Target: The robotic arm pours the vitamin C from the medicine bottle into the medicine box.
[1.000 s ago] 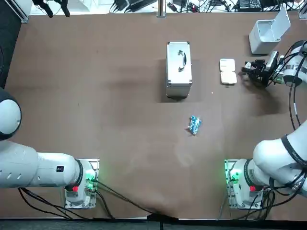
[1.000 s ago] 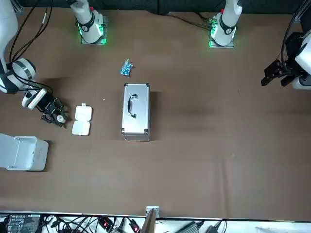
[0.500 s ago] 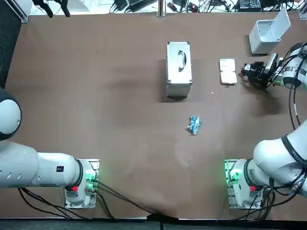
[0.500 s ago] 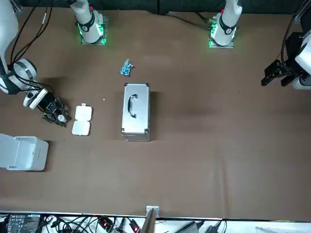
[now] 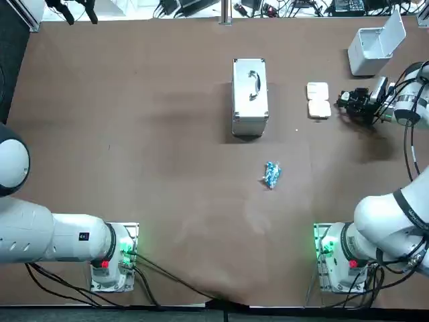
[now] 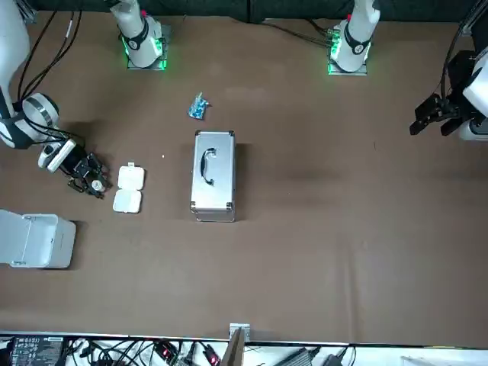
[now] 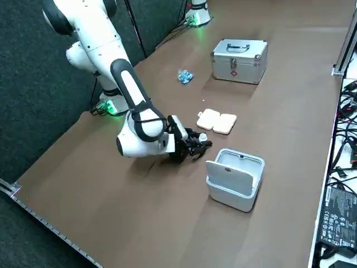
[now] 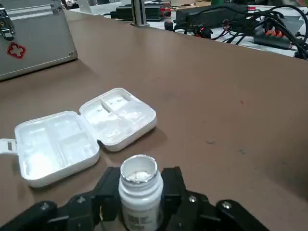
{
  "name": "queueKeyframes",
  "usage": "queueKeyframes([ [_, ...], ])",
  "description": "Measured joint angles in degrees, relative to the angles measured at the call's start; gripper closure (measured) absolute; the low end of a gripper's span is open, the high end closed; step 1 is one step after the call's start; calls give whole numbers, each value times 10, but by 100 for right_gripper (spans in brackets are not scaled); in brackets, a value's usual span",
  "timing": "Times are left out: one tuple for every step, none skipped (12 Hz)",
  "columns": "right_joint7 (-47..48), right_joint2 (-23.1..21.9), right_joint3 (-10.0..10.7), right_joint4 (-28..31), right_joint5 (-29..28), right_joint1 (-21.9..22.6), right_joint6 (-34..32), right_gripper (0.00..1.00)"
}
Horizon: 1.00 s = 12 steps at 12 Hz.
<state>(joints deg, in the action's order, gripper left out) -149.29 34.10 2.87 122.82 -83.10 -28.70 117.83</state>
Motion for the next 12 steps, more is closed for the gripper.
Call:
queueKeyframes([
  [0,0,0,-1,0,0,0,53],
  [0,0,0,-1,0,0,0,52],
  [0,0,0,-2,0,-1,0,50],
  [0,0,0,-2,0,-1,0,46],
  [0,0,0,-3,0,-1,0,45],
  [0,0,0,-3,0,-2,0,28],
  [0,0,0,-3,0,-2,0,26],
  [0,0,0,-3,0,-2,0,25],
  [0,0,0,-3,0,-3,0,17],
  [0,0,0,-3,0,-3,0,7],
  [0,0,1,-3,0,-5,0,6],
  [0,0,1,-3,0,-7,0,4],
])
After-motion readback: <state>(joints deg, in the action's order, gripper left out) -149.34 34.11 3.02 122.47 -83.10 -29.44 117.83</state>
